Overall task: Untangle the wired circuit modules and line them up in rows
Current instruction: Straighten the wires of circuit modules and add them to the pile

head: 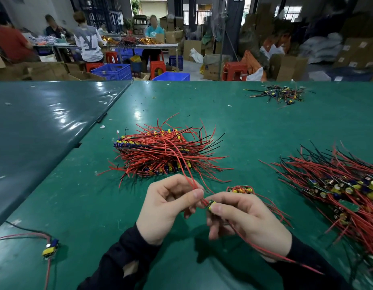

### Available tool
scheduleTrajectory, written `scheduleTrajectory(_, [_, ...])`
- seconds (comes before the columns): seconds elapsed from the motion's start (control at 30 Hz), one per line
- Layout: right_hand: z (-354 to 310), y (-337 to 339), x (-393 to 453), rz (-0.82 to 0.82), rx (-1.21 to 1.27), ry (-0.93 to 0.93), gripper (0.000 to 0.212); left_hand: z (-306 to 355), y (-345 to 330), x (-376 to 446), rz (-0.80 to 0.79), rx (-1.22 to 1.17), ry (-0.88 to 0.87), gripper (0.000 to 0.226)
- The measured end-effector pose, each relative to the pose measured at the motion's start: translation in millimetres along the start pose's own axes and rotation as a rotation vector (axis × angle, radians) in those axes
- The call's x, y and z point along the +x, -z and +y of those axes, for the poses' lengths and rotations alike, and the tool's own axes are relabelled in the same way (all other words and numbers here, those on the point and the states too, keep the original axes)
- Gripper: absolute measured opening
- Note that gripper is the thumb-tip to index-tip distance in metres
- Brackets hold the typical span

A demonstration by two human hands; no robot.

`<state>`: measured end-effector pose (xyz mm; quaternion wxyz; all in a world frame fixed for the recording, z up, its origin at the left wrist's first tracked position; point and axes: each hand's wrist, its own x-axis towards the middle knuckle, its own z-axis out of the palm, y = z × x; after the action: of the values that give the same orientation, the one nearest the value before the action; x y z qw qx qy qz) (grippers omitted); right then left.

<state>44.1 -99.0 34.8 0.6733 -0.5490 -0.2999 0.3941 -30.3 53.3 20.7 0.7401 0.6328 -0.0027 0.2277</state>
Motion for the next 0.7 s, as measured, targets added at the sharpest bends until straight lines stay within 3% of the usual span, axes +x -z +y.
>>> scheduleTrajectory(0.1, [-4.1,2.3,-1.8,-0.072,0.067,-0.110,0.010,-2.2,-1.1,-0.9,0.012,0.041,-0.056,0.011])
scheduleTrajectory(0.27, [-4.9,5.8,-3.6,-0.172,0.082,-0.213,0.017,-7.2,-5.5,-3.7,-0.013,0.053,-0.070,0.010])
scheduleTrajectory(0.53, [-2.2,4.2,-3.1,-0.286,0.140,-0.237,0.020,-1.2,-2.5,-5.7,-0.318,-0.120,0.077,0.025])
scheduleTrajectory(0.7, [-5.0,3.4,-3.8,-0.278,0.265,-0.236,0.019,-3.4,-8.1,-5.3,-0.256,-0.163,0.039,0.017])
